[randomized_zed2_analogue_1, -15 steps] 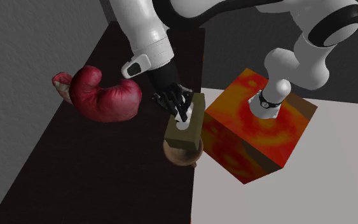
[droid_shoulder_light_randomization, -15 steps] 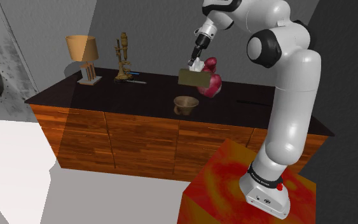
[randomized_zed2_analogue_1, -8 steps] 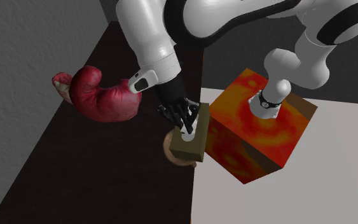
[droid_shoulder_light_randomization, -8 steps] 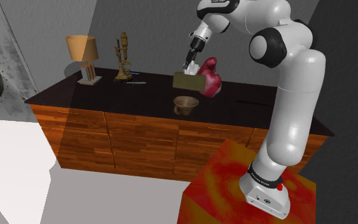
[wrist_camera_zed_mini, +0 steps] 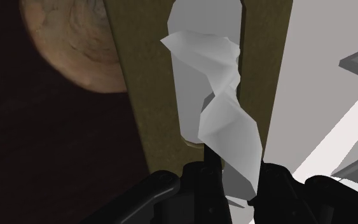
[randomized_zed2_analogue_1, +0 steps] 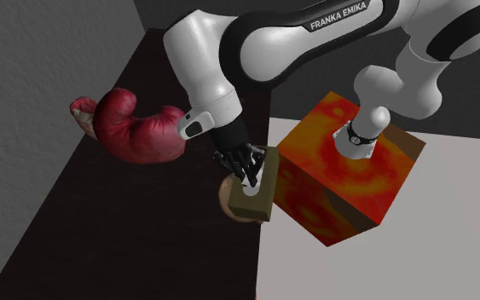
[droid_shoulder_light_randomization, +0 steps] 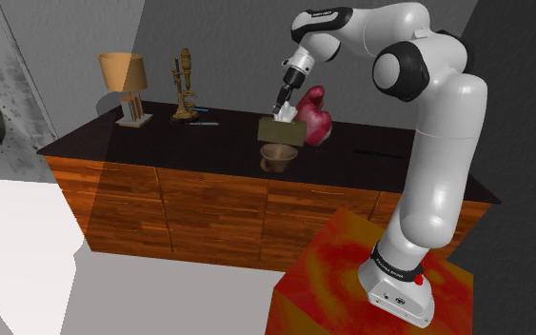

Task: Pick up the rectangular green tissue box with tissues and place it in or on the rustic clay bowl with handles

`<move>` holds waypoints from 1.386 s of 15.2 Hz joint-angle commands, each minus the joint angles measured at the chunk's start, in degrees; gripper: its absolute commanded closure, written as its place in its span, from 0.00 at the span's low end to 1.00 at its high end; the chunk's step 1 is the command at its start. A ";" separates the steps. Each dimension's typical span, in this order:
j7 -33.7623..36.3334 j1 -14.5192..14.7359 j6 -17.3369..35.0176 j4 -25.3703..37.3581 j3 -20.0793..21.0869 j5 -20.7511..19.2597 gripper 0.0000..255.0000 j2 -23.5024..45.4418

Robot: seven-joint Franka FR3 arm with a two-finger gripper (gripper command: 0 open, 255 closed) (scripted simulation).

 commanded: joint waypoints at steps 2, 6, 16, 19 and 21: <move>-1.08 0.30 2.00 -2.28 0.09 0.05 1.00 -0.04; -2.56 0.47 4.32 -4.65 0.23 0.45 1.00 0.44; -4.02 0.57 6.45 -6.70 0.39 0.99 1.00 1.10; -4.05 0.55 6.44 -6.65 0.40 1.03 0.00 1.17; -4.04 0.54 6.43 -6.61 0.40 1.04 0.00 1.20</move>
